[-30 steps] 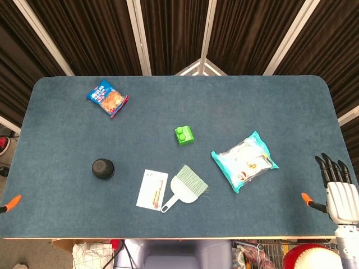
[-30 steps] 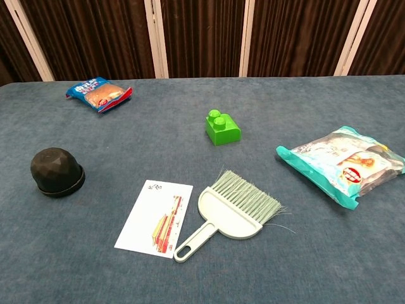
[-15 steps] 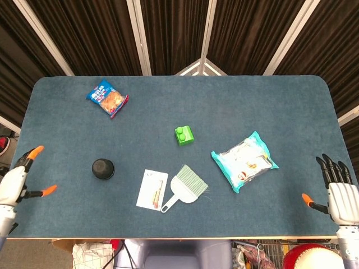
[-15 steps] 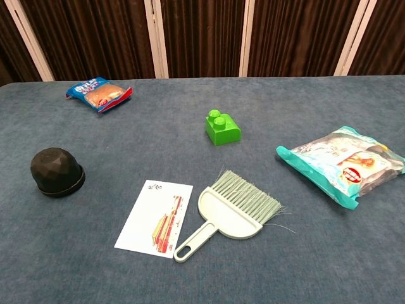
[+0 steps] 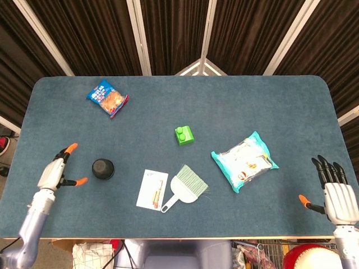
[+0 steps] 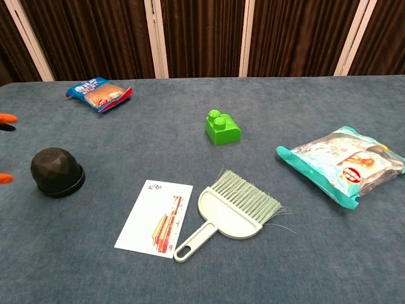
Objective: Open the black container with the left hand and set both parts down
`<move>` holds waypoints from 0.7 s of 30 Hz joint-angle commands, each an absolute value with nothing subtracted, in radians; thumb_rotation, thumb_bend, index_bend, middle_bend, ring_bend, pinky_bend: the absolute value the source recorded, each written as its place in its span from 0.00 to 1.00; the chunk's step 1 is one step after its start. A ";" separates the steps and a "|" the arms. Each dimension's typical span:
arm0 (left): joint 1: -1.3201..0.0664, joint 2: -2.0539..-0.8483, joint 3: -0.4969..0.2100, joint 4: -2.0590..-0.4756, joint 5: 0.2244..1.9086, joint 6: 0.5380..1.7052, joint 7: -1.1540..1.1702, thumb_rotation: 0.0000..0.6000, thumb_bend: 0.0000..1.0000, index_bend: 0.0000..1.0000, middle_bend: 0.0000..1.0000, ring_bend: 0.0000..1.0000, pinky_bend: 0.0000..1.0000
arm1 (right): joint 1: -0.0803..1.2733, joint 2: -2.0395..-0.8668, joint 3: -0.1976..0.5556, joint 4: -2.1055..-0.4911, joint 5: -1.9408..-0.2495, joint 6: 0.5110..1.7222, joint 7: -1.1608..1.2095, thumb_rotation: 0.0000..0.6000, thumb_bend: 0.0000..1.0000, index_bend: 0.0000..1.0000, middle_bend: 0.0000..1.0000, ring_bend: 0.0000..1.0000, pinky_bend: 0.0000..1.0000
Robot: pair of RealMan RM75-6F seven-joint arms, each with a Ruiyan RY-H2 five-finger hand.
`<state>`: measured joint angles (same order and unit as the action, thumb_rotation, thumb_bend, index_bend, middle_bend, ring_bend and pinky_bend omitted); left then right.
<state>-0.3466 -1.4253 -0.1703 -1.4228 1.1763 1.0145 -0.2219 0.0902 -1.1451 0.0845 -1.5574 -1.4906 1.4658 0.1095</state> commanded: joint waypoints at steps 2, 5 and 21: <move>-0.371 -1.482 -0.155 -1.369 1.191 0.989 -0.224 1.00 0.16 0.03 0.07 0.00 0.00 | 0.093 -1.145 0.088 -1.553 -1.490 1.466 0.121 1.00 0.21 0.00 0.03 0.11 0.04; -0.378 -1.506 -0.144 -1.345 1.206 0.980 -0.228 1.00 0.15 0.03 0.07 0.00 0.00 | 0.092 -1.145 0.086 -1.552 -1.493 1.468 0.126 1.00 0.21 0.00 0.03 0.11 0.04; -0.425 -1.611 -0.149 -1.267 1.212 0.954 -0.207 1.00 0.18 0.03 0.16 0.00 0.00 | 0.098 -1.145 0.087 -1.549 -1.489 1.458 0.135 1.00 0.21 0.00 0.03 0.11 0.04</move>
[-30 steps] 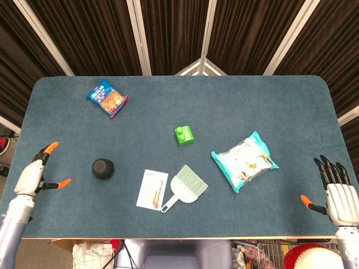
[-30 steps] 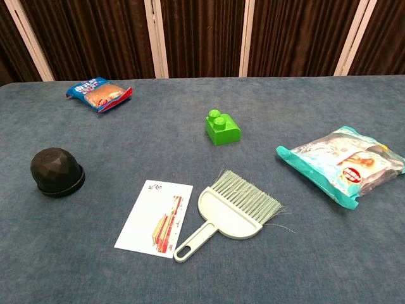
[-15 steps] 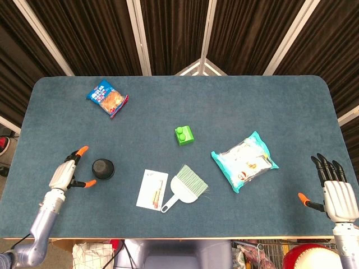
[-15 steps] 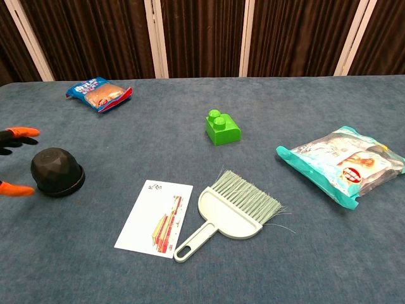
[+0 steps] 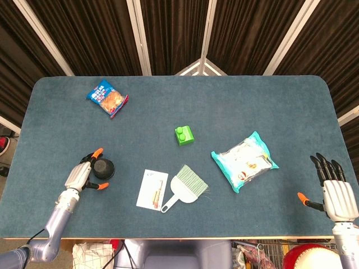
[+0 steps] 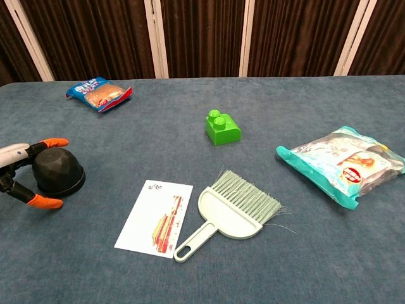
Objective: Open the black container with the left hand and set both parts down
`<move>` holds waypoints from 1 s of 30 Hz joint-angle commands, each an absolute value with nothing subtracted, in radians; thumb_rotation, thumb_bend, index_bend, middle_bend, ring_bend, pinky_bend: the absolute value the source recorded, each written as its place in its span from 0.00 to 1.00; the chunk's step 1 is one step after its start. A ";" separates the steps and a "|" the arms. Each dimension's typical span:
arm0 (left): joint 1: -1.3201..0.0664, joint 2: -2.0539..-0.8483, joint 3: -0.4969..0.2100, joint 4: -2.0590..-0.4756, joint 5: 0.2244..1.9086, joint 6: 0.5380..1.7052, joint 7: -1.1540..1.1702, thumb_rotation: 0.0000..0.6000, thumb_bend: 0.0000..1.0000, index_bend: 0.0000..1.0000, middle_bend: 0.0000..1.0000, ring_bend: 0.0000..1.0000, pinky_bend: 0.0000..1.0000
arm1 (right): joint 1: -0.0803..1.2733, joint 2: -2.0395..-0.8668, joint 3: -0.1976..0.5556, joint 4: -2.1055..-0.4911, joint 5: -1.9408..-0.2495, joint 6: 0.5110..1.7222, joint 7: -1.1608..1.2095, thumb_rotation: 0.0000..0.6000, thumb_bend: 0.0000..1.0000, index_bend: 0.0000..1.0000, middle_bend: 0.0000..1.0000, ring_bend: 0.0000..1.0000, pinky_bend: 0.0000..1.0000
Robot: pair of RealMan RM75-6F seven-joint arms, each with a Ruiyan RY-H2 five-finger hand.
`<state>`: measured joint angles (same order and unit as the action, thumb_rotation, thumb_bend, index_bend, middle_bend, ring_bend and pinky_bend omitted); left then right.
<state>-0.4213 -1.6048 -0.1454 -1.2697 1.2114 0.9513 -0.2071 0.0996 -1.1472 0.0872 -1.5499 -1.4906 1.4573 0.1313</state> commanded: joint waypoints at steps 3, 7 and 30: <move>-0.426 -1.623 -0.148 -1.260 1.220 0.963 -0.208 1.00 0.21 0.03 0.18 0.00 0.00 | 0.098 -1.141 0.086 -1.551 -1.490 1.459 0.140 1.00 0.21 0.00 0.03 0.11 0.04; -0.427 -1.632 -0.143 -1.247 1.213 0.958 -0.197 1.00 0.25 0.03 0.21 0.00 0.00 | 0.097 -1.137 0.086 -1.553 -1.490 1.459 0.146 1.00 0.21 0.00 0.03 0.11 0.04; -0.404 -1.641 -0.173 -1.243 1.282 1.070 -0.340 1.00 0.56 0.08 0.41 0.00 0.00 | 0.098 -1.139 0.084 -1.560 -1.481 1.450 0.149 1.00 0.21 0.00 0.03 0.11 0.04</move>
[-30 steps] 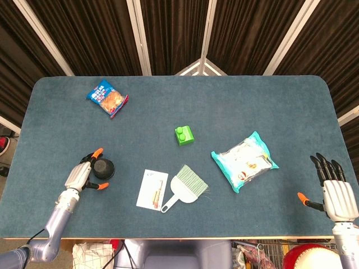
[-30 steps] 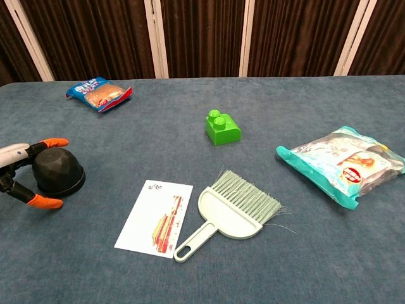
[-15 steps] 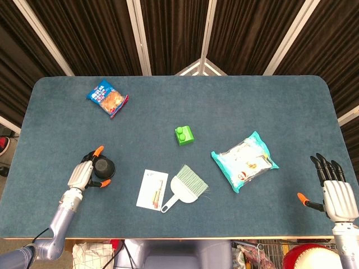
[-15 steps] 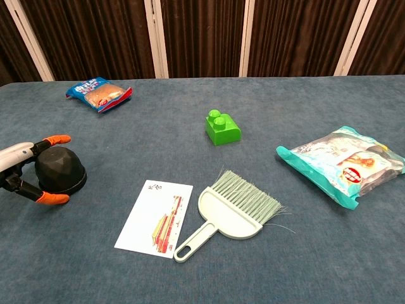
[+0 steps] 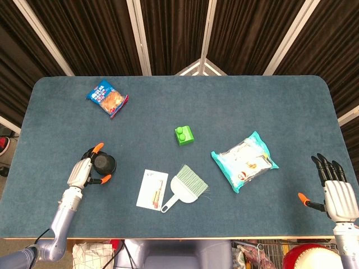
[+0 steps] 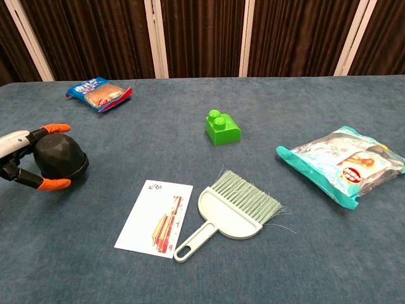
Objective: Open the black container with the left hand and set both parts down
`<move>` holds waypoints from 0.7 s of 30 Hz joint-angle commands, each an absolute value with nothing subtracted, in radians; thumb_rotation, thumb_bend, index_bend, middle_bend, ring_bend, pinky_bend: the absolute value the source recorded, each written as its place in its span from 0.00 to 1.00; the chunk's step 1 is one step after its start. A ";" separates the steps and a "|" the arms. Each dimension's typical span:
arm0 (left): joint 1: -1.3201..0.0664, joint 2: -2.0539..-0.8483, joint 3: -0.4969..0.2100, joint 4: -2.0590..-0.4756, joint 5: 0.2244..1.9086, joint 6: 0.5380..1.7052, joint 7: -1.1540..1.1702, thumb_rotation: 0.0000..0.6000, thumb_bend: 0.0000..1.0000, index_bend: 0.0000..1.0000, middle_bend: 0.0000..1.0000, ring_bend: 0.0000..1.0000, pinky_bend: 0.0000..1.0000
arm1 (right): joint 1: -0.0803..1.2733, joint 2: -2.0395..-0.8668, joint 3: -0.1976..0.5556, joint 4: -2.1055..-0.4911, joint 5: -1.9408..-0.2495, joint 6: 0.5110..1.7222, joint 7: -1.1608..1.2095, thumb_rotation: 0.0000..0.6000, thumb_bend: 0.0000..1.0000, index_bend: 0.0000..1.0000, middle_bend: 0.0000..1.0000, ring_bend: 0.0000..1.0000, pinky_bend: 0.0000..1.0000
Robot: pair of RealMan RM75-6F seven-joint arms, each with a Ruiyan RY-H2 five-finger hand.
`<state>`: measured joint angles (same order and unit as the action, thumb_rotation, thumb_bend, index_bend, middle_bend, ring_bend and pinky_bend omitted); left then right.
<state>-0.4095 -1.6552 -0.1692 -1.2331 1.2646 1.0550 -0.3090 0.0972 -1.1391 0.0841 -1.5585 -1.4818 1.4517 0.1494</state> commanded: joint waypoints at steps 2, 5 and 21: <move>-0.402 -1.623 -0.174 -1.258 1.295 1.080 -0.359 1.00 0.56 0.08 0.41 0.00 0.00 | 0.098 -1.138 0.083 -1.562 -1.481 1.449 0.148 1.00 0.21 0.00 0.03 0.11 0.04; -0.402 -1.586 -0.185 -1.300 1.301 1.083 -0.382 1.00 0.56 0.09 0.41 0.00 0.00 | 0.099 -1.140 0.083 -1.564 -1.481 1.447 0.145 1.00 0.21 0.00 0.03 0.11 0.04; -0.456 -1.056 -0.467 -2.106 1.123 1.075 -0.192 1.00 0.56 0.10 0.45 0.00 0.00 | 0.107 -1.148 0.077 -1.576 -1.479 1.428 0.126 1.00 0.21 0.00 0.03 0.11 0.04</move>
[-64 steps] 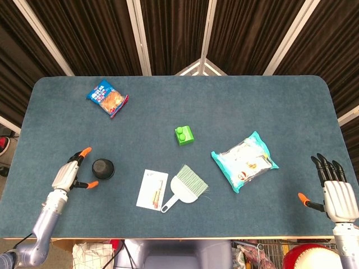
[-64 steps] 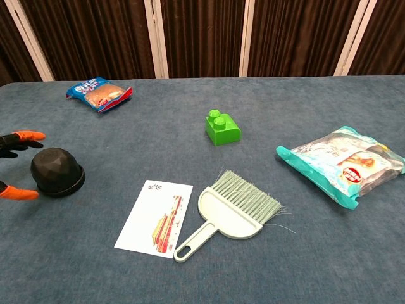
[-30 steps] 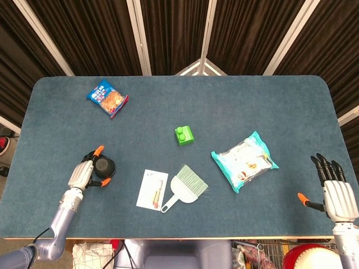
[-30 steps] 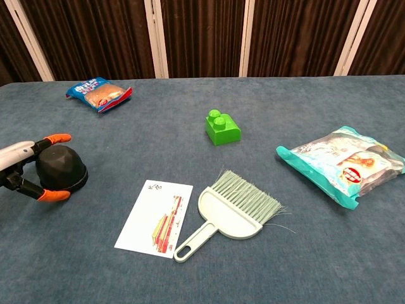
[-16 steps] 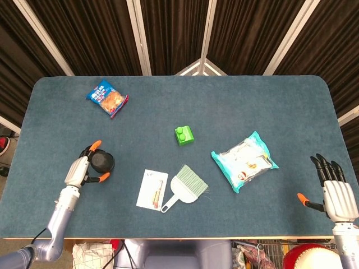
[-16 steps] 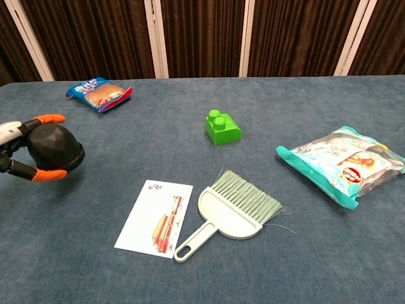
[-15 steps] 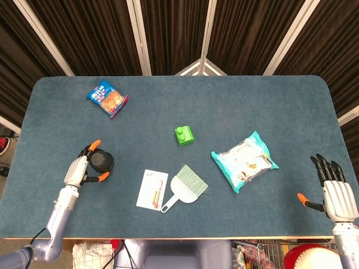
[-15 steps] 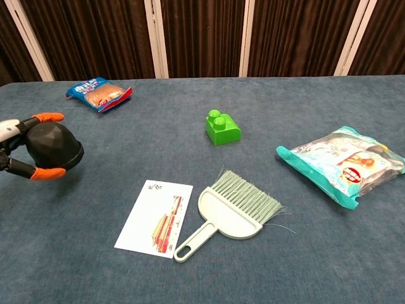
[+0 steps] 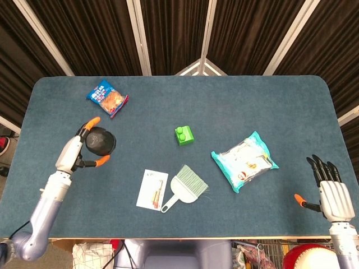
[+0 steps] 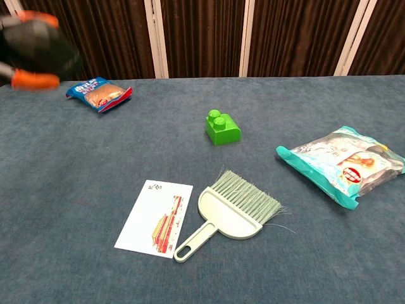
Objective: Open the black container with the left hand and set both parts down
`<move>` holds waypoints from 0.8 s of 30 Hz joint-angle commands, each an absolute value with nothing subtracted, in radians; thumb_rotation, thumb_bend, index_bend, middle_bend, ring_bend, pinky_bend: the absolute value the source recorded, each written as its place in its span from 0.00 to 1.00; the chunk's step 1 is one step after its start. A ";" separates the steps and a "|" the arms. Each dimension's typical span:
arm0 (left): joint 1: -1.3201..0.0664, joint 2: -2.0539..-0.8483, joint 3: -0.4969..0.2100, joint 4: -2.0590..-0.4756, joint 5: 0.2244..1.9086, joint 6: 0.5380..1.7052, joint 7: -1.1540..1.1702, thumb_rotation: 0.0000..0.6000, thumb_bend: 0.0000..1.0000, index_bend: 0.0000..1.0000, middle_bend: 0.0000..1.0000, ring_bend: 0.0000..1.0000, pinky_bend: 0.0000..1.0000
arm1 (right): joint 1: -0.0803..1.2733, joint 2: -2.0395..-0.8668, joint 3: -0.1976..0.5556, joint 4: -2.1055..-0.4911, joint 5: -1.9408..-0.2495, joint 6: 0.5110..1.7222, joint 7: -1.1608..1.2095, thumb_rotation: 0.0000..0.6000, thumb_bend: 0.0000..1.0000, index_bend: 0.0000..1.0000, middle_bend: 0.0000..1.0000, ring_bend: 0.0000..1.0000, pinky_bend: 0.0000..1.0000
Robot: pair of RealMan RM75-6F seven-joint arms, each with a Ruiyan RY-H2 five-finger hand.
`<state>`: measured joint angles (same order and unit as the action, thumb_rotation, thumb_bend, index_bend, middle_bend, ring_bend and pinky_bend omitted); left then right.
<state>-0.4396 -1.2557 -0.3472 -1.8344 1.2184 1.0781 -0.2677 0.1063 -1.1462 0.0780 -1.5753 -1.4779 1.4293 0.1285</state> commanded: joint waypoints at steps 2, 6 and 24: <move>-0.454 -1.011 -0.472 -2.165 1.087 1.066 -0.176 1.00 0.56 0.10 0.45 0.00 0.00 | 0.108 -1.150 0.076 -1.577 -1.481 1.428 0.122 1.00 0.21 0.00 0.03 0.11 0.04; -0.472 -1.017 -0.426 -2.142 1.024 1.039 -0.118 1.00 0.56 0.10 0.45 0.00 0.00 | 0.110 -1.140 0.081 -1.578 -1.479 1.428 0.135 1.00 0.21 0.00 0.03 0.11 0.04; -0.690 -1.407 -0.320 -1.800 0.864 0.964 0.065 1.00 0.57 0.14 0.42 0.00 0.00 | 0.106 -1.130 0.085 -1.566 -1.468 1.429 0.172 1.00 0.21 0.00 0.03 0.11 0.04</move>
